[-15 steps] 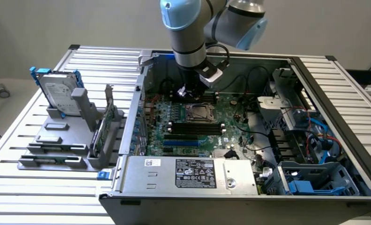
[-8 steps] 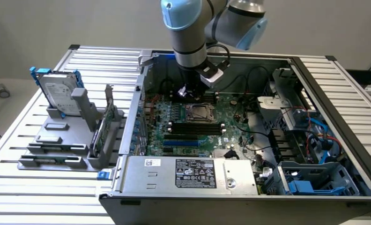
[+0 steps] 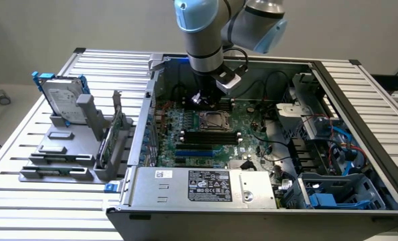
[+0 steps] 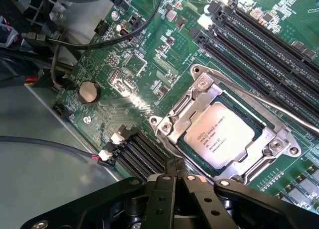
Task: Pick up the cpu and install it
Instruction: 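Install the first cpu locking lever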
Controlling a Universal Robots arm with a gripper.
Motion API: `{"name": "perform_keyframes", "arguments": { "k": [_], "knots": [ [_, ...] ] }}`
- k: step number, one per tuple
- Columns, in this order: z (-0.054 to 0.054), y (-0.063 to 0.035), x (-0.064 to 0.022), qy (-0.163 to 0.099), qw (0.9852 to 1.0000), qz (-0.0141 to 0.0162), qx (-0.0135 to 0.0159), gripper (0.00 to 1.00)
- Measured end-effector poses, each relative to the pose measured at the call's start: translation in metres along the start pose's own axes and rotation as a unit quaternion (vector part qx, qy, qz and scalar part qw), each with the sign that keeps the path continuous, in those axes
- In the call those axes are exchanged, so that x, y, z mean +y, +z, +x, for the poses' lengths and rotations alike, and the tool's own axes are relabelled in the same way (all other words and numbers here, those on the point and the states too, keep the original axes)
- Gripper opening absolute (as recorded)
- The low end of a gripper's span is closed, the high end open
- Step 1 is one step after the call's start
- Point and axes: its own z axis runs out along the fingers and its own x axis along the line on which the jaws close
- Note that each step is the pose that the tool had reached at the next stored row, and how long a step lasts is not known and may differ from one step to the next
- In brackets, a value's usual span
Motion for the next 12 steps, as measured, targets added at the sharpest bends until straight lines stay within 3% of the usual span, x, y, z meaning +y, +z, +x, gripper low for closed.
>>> {"name": "perform_keyframes", "arguments": {
  "k": [12],
  "knots": [
    [0.0021,0.0006,0.003,0.0,1.0,0.0009,-0.0013,0.11]
  ]
}}
